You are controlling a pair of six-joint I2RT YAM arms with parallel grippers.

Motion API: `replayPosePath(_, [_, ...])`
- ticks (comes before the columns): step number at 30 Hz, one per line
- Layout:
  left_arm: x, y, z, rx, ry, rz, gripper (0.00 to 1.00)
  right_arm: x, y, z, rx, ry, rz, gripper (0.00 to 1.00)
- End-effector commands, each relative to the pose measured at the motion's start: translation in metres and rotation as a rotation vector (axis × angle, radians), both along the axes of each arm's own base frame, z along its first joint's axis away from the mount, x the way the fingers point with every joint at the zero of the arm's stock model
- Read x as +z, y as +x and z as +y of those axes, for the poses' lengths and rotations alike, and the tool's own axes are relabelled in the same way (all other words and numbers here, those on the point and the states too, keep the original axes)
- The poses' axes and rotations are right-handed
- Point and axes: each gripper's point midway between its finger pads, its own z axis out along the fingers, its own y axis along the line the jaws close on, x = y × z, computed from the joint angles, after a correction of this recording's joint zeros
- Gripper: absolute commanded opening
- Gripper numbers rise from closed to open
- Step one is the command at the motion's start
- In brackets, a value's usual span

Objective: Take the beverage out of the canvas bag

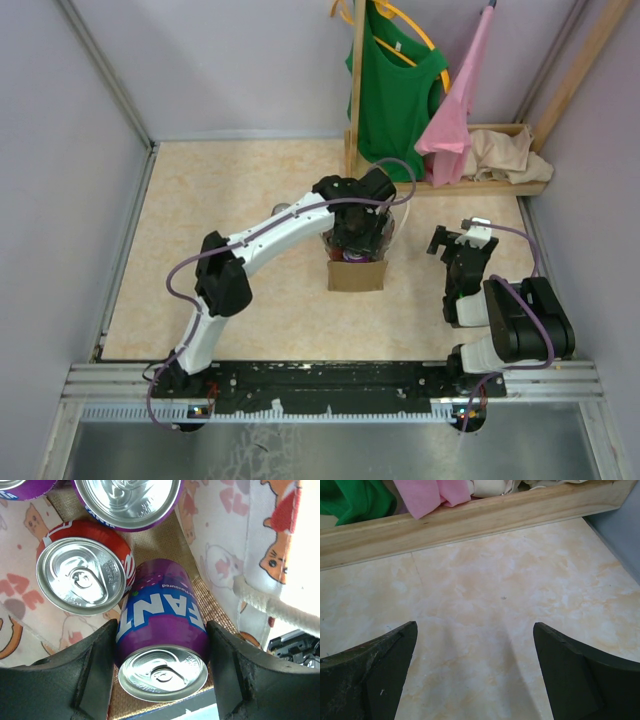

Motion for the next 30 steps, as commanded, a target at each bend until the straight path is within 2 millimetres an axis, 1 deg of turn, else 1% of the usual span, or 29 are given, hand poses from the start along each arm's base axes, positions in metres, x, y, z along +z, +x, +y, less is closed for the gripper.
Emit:
replayPosePath(1, [0.048, -0.010, -0.005, -0.078, -0.096, -0.034, 0.00, 0.024, 0.010, -0.002, -0.012, -0.005, -0.084, 0.99])
replayPosePath(5, [0.060, -0.010, -0.003, -0.112, -0.095, -0.059, 0.00, 0.024, 0.010, -0.002, -0.011, -0.005, -0.083, 0.99])
replayPosePath(9, [0.077, -0.009, -0.002, -0.148, -0.111, -0.090, 0.00, 0.024, 0.010, -0.002, -0.011, -0.005, -0.084, 0.99])
replayPosePath(14, [0.109, -0.009, -0.002, -0.196, -0.149, -0.148, 0.00, 0.024, 0.010, -0.002, -0.012, -0.006, -0.084, 0.99])
replayPosePath(16, [0.122, -0.006, 0.001, -0.206, -0.156, -0.191, 0.00, 0.024, 0.010, -0.002, -0.011, -0.006, -0.084, 0.99])
replayPosePath(20, [0.157, 0.010, 0.008, -0.189, -0.177, -0.343, 0.00, 0.024, 0.010, -0.002, -0.011, -0.006, -0.084, 0.99])
replayPosePath(24, [0.203, 0.027, 0.020, -0.142, -0.213, -0.516, 0.00, 0.024, 0.010, -0.002, -0.012, -0.005, -0.084, 0.99])
replayPosePath(28, [0.250, 0.049, 0.037, -0.082, -0.279, -0.657, 0.00, 0.024, 0.010, -0.002, -0.010, -0.006, -0.084, 0.99])
replayPosePath(30, [0.270, 0.061, 0.051, -0.051, -0.310, -0.709, 0.00, 0.024, 0.010, -0.002, -0.011, -0.006, -0.084, 0.99])
